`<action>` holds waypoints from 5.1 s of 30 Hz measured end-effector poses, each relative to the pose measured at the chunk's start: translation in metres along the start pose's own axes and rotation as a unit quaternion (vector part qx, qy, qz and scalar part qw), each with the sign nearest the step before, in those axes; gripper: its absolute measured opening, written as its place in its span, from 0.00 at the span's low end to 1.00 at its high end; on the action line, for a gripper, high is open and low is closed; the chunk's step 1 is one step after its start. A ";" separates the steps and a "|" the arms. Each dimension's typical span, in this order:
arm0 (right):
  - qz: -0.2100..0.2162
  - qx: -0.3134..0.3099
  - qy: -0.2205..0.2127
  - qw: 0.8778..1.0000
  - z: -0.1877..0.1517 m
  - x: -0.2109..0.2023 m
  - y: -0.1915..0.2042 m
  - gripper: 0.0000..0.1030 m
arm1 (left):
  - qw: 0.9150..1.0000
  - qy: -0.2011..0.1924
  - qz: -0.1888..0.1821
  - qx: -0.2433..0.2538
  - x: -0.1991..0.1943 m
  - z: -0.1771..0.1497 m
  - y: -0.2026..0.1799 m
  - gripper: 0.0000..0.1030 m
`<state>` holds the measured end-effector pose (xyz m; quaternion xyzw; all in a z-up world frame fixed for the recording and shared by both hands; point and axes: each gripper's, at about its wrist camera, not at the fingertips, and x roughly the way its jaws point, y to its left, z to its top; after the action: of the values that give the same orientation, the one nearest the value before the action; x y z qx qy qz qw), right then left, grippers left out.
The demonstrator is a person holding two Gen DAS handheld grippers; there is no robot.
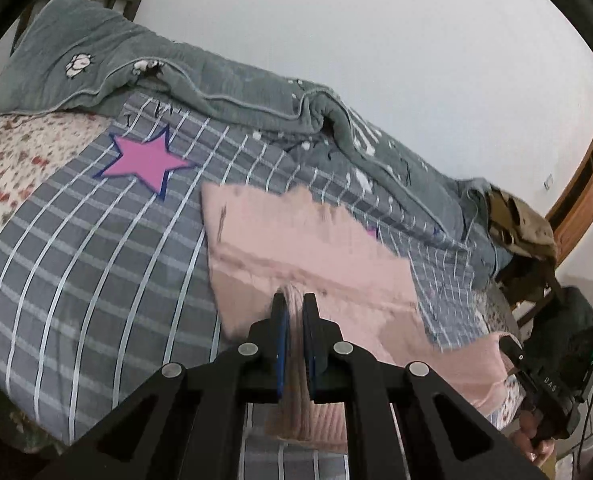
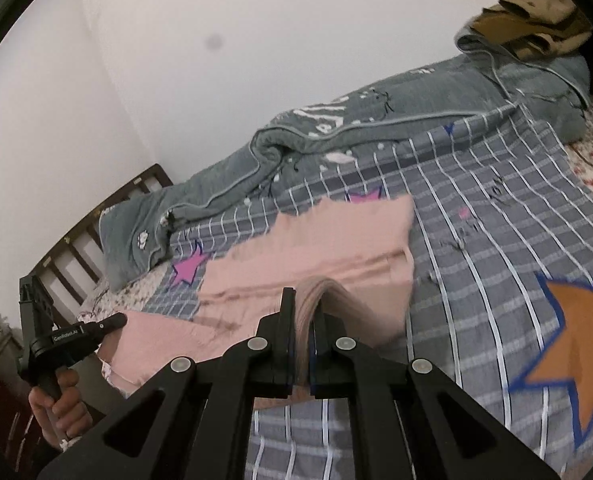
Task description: Fold small clothes
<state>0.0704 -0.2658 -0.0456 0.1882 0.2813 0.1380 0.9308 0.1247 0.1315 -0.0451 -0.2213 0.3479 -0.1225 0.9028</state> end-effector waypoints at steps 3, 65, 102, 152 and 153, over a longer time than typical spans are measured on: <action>0.000 -0.004 -0.006 1.000 0.018 0.023 -0.001 0.05 | 1.000 -0.005 -0.006 -0.009 0.022 0.019 0.004 0.08; -0.136 -0.019 0.074 0.988 0.075 0.274 -0.078 0.22 | 0.993 0.021 0.056 0.103 0.255 0.099 0.036 0.59; -0.132 -0.063 0.093 0.985 0.001 0.189 -0.074 0.72 | 0.993 0.036 0.023 0.111 0.159 0.004 0.053 0.82; -0.122 -0.066 0.106 0.985 0.001 0.197 -0.067 0.78 | 0.987 0.035 0.082 0.134 0.173 0.001 0.044 0.89; -0.124 -0.067 0.107 0.984 0.001 0.198 -0.067 0.78 | 0.987 0.035 0.081 0.133 0.173 0.001 0.044 0.89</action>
<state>0.2401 -0.2541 -0.1667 0.0730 0.3903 0.0598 0.9158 0.2538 0.1054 -0.1652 -0.0657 0.3765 -0.1018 0.9185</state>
